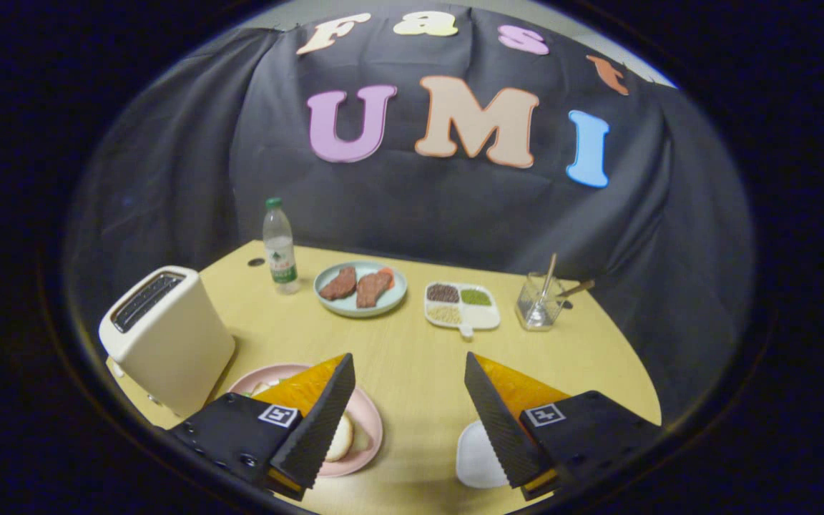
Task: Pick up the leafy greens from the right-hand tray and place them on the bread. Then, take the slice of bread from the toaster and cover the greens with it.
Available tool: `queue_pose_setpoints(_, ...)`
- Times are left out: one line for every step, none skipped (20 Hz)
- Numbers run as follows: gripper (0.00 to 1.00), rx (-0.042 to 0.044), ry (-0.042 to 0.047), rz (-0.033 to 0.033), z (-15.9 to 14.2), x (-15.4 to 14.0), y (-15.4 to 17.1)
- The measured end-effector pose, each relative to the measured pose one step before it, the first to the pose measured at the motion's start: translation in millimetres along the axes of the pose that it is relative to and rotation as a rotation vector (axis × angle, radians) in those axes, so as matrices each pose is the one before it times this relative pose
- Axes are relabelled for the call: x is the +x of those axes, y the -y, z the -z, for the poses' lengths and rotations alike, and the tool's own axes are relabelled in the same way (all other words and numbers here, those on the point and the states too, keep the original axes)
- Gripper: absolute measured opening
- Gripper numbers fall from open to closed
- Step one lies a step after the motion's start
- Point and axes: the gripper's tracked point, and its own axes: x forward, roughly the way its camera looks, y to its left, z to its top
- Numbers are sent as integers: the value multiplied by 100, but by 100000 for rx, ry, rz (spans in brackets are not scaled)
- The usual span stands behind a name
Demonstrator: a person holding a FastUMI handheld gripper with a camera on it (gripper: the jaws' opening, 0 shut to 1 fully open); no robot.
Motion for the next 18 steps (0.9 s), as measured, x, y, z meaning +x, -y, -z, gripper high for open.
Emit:
queue_pose_setpoints(98,431,5117,929,-1531,-91,483)
queue_pose_setpoints(98,336,4654,645,-1609,-255,533)
queue_pose_setpoints(98,954,4230,797,-1641,-250,565)
queue_pose_setpoints(98,1706,3493,282,-1543,-246,399)
queue_pose_setpoints(98,1945,3547,129,-1429,-243,278)
queue_pose_setpoints(98,1542,3626,413,-1523,-110,385)
queue_pose_setpoints(98,475,3769,407,-1398,3,379)
queue_pose_setpoints(98,-215,3039,646,-1313,-140,488)
queue_pose_setpoints(98,-254,2378,904,-1089,-213,663)
queue_pose_setpoints(98,506,2402,680,-1167,-182,357)
queue_pose_setpoints(98,710,2482,232,-1148,-228,169)
queue_pose_setpoints(98,604,2421,199,-813,-77,269)
queue_pose_setpoints(98,199,2098,-178,-625,4,273)
queue_pose_setpoints(98,-384,1648,71,102,-271,472)
queue_pose_setpoints(98,-702,1086,279,-421,-157,445)
queue_pose_setpoints(98,-701,565,328,-276,-193,353)
queue_pose_setpoints(98,-493,199,247,-4,-149,378)
queue_pose_setpoints(98,-374,441,7,-29,-97,254)
